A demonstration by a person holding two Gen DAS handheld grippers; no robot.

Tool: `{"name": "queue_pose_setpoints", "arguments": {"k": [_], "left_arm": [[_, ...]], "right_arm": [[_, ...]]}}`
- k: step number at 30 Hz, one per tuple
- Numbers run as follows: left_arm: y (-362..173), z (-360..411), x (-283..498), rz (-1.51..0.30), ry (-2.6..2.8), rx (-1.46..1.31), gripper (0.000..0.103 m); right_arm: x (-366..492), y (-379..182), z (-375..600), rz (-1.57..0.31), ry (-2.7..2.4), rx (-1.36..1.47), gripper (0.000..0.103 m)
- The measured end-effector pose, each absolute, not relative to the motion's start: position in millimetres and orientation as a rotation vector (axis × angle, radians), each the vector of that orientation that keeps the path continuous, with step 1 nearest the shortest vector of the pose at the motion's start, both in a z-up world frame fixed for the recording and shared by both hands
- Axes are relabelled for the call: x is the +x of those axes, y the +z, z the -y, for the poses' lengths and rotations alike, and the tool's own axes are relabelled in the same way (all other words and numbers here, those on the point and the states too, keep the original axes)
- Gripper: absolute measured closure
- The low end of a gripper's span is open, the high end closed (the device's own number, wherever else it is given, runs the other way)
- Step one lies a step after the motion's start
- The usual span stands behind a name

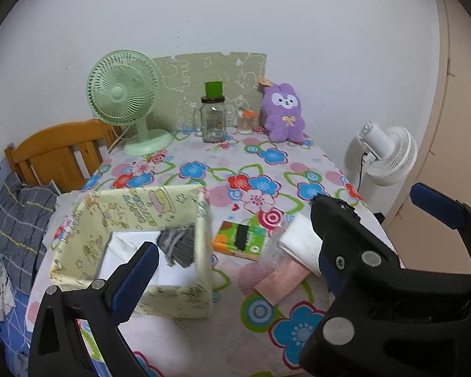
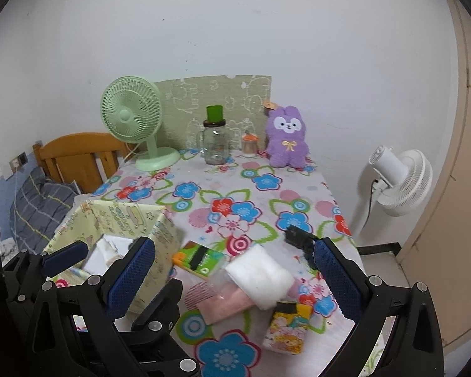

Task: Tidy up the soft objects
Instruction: 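Withdraw both tools from the box and move the right tool toward the yellow cartoon pouch, then grasp the yellow cartoon pouch with the right tool and lift it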

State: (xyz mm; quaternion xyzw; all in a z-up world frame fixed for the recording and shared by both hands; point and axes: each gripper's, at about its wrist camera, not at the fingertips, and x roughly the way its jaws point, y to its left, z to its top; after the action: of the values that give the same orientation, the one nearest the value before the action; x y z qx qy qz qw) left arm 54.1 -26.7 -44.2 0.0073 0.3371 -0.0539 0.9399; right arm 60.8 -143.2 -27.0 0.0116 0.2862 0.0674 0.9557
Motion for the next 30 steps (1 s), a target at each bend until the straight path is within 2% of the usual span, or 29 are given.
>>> {"name": "queue_pose_setpoints", "arguments": {"k": [20, 30], "left_arm": [[-87.5, 71.3, 56.3, -0.723, -0.148, 0.055, 0.001], [-117.7, 87.8, 64.2, -0.773, -0.166, 0.083, 0.001]], "right_arm": [[58.9, -77.8, 185.6, -0.598, 0.112, 0.046, 0.001], [70.5, -114.3, 195.8, -0.686, 0.098, 0.081, 0.006]]}}
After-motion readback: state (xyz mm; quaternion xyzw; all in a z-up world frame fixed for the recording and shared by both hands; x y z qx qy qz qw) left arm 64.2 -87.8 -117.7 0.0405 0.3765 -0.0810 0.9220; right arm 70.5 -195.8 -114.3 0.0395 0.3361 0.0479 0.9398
